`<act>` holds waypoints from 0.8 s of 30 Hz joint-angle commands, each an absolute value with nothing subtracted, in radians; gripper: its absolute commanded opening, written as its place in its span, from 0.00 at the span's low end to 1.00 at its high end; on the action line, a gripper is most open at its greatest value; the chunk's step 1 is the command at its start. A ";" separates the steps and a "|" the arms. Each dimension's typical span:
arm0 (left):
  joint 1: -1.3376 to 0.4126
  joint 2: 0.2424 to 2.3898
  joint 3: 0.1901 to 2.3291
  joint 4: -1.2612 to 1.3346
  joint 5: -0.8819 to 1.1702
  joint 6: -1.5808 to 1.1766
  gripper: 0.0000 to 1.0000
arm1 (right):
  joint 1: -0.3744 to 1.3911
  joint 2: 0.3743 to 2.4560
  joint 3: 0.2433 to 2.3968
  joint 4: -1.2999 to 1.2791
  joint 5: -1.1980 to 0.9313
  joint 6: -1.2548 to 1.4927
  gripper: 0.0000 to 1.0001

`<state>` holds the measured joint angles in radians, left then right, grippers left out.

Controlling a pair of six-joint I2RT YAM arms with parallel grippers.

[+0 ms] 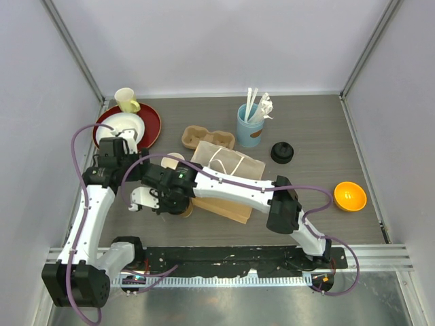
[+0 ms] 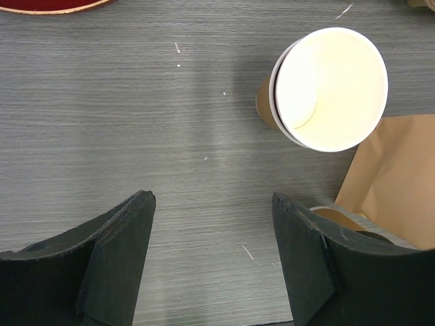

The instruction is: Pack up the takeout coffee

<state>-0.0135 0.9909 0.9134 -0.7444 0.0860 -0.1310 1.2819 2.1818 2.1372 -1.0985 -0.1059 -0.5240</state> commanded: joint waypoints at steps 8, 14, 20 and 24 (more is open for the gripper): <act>-0.017 1.015 1.012 -0.732 0.077 -0.103 0.74 | 1.289 2.169 2.528 -1.172 -0.190 -0.309 0.01; -0.017 1.057 1.117 -0.741 0.048 -0.078 0.74 | 1.287 2.030 2.485 -1.016 -0.166 -0.137 0.01; -0.017 1.107 1.170 -0.755 0.057 -0.072 0.74 | 1.287 1.959 2.394 -0.966 -0.144 -0.135 0.01; -0.014 1.124 1.207 -0.767 0.043 -0.064 0.74 | 1.287 2.003 2.523 -1.018 -0.129 -0.137 0.01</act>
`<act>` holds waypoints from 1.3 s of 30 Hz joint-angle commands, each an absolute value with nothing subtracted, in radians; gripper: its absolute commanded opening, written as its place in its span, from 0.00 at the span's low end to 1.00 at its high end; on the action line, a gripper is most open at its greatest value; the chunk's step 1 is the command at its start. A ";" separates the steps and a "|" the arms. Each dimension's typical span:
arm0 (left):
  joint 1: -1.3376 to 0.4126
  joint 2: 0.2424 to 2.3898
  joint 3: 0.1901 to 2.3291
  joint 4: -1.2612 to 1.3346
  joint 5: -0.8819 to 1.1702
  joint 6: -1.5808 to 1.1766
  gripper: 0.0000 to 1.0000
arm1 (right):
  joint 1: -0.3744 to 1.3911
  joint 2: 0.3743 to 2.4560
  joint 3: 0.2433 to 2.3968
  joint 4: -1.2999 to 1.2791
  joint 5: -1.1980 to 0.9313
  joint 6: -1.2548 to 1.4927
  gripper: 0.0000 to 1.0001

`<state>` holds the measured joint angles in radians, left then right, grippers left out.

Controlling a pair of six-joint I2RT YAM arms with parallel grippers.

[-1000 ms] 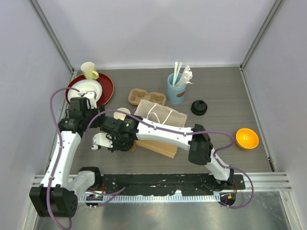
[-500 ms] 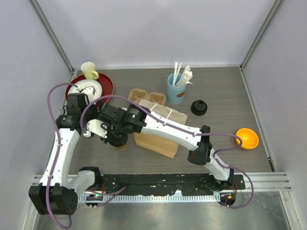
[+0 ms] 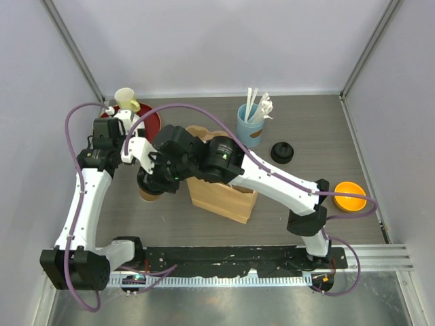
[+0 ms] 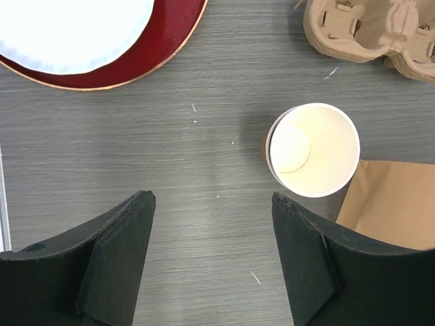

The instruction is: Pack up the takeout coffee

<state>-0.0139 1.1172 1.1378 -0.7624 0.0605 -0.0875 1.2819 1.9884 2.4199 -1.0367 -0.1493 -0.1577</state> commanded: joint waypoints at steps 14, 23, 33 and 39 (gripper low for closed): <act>-0.028 1.221 1.423 -0.788 0.247 -0.014 0.72 | 1.267 1.720 2.464 -0.821 0.165 0.071 0.01; -0.104 1.270 1.548 -0.891 0.622 0.086 0.67 | 1.223 1.576 2.369 -0.914 0.429 0.176 0.01; -0.264 1.298 1.761 -1.236 0.813 0.483 0.65 | 1.196 1.422 2.198 -1.308 0.425 0.380 0.01; -0.409 1.289 1.792 -1.423 0.773 0.774 0.65 | 1.178 1.500 2.259 -1.440 0.289 0.400 0.01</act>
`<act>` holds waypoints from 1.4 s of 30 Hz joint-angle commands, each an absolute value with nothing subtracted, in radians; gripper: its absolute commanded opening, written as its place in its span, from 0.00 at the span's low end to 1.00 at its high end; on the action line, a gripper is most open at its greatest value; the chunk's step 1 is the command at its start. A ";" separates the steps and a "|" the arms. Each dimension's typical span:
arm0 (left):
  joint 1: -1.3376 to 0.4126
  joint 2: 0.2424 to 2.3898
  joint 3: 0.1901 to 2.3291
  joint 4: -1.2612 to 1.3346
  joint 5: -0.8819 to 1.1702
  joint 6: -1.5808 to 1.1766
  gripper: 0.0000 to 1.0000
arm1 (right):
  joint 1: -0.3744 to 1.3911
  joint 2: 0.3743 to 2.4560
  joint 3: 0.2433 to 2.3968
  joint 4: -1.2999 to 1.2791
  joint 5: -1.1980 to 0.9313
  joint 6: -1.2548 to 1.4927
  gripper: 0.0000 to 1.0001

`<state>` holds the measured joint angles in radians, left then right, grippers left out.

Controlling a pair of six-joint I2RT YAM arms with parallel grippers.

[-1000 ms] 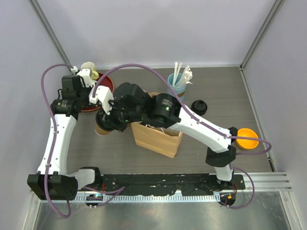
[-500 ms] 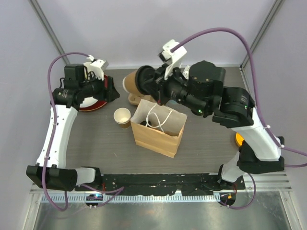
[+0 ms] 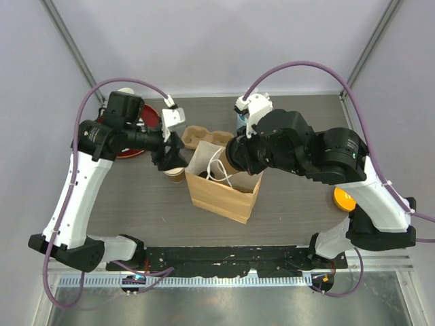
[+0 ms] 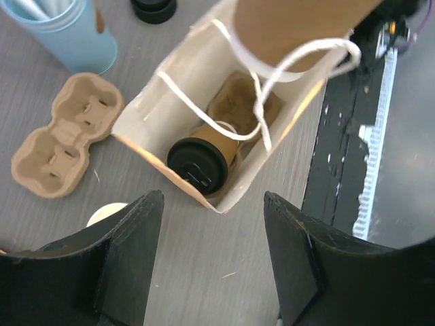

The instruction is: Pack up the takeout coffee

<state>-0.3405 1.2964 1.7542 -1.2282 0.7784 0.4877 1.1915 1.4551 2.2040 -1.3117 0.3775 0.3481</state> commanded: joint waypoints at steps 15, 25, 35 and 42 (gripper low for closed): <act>-0.653 1.310 1.639 -1.293 0.689 0.879 0.63 | 0.999 1.497 2.047 -1.371 0.109 0.311 0.01; -0.707 1.281 1.491 -1.197 0.582 0.943 0.54 | 0.986 1.488 1.849 -1.284 0.078 0.250 0.01; -0.709 1.183 1.390 -1.106 0.594 1.008 0.34 | 0.943 1.528 1.740 -1.161 0.066 0.227 0.01; -0.709 1.161 1.347 -1.022 0.632 1.006 0.22 | 0.939 1.595 1.729 -1.134 0.051 0.170 0.02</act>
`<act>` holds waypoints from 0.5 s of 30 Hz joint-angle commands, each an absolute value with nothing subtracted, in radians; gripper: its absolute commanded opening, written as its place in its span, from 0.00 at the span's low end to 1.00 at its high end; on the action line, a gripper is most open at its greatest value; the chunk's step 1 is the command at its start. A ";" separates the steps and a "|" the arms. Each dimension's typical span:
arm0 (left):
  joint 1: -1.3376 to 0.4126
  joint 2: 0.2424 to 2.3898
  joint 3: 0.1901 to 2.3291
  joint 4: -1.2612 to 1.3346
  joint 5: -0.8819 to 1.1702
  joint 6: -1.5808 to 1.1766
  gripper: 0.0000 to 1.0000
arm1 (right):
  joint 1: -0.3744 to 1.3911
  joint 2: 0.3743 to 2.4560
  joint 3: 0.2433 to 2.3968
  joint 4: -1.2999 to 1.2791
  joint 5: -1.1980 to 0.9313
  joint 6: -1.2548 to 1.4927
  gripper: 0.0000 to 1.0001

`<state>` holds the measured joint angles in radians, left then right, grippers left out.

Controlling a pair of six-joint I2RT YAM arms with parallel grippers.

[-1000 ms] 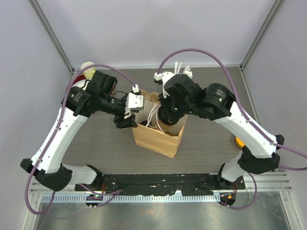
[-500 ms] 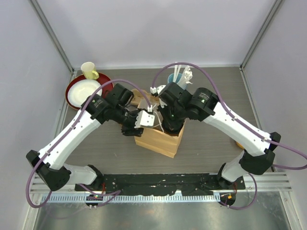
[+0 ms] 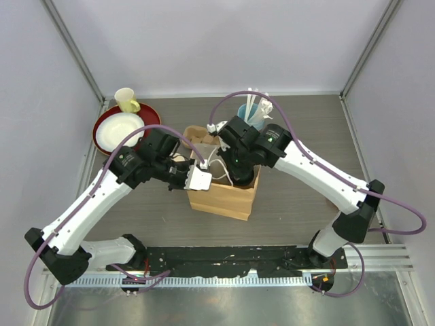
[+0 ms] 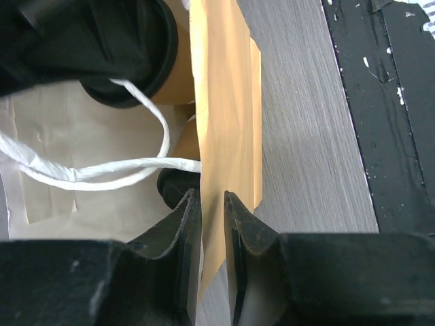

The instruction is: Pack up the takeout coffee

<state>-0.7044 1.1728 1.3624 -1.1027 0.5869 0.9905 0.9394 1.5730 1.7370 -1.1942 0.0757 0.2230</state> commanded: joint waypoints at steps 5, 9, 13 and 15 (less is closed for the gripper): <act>-0.709 1.169 1.353 -1.020 0.637 1.019 0.15 | 0.937 1.628 1.727 -1.140 -0.024 0.081 0.01; -0.707 1.169 1.358 -1.040 0.631 1.040 0.06 | 0.939 1.620 1.671 -1.144 -0.061 -0.021 0.01; -0.709 1.160 1.347 -1.048 0.617 1.055 0.03 | 0.934 1.595 1.597 -1.105 -0.070 -0.054 0.01; -0.707 1.160 1.347 -1.049 0.618 1.054 0.00 | 0.934 1.585 1.540 -1.066 -0.115 -0.061 0.01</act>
<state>-0.7048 1.1732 1.3472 -1.0660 0.6006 1.0283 0.9386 1.6402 1.6100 -1.1416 -0.0433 0.0036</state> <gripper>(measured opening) 0.028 0.053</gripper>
